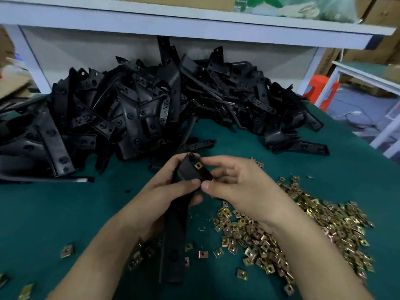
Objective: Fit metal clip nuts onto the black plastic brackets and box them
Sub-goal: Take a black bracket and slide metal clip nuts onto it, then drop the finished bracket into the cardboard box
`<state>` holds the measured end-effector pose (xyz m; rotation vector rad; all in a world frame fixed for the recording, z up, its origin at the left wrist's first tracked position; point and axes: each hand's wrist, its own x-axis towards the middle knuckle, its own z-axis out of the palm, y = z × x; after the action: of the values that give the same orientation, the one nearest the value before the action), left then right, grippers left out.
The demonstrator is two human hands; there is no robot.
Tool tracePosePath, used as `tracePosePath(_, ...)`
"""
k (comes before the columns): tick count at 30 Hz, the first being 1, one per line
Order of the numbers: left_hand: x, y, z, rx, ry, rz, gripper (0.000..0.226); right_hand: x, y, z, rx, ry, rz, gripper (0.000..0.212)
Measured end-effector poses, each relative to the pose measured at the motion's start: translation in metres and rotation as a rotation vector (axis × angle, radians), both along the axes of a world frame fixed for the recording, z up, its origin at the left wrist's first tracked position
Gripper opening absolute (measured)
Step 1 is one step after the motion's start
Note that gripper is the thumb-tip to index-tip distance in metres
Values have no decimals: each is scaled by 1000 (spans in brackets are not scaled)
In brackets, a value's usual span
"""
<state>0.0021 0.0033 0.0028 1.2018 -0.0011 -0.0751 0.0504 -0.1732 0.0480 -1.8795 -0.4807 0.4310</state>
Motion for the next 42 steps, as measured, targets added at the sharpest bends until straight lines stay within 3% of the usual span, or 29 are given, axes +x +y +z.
tracePosePath(5, -10, -58, 15, 77, 53, -146, 53, -30, -63, 4, 129, -39, -220, 41)
tracePosePath(11, -24, -149, 13, 124, 36, -462, 81, -72, -159, 4, 315, -201, -717, 45)
tracePosePath(16, -35, -229, 13, 176, -13, -559, 59, -121, -242, 1, 394, -258, -1038, 34)
tracePosePath(19, -43, -276, 13, 258, -64, -579, 52, -157, -286, -6, 347, -241, -1209, 25)
tracePosePath(22, -51, -317, 8, 335, -101, -639, 54, -192, -322, -17, 132, -169, -1348, 27)
tracePosePath(27, -58, -359, -15, 518, -191, -808, 54, -241, -370, -41, -456, 203, -1245, 47)
tracePosePath(29, -58, -366, -23, 568, -237, -953, 61, -250, -382, -49, -585, 287, -1214, 52)
tracePosePath(31, -57, -369, -30, 595, -273, -1021, 61, -253, -389, -53, -606, 300, -1237, 51)
tracePosePath(35, -50, -363, -36, 589, -293, -960, 56, -246, -389, -54, -565, 280, -1217, 40)
tracePosePath(42, -32, -313, -18, 674, -415, -691, 46, -196, -339, -47, -501, 102, -1122, 31)
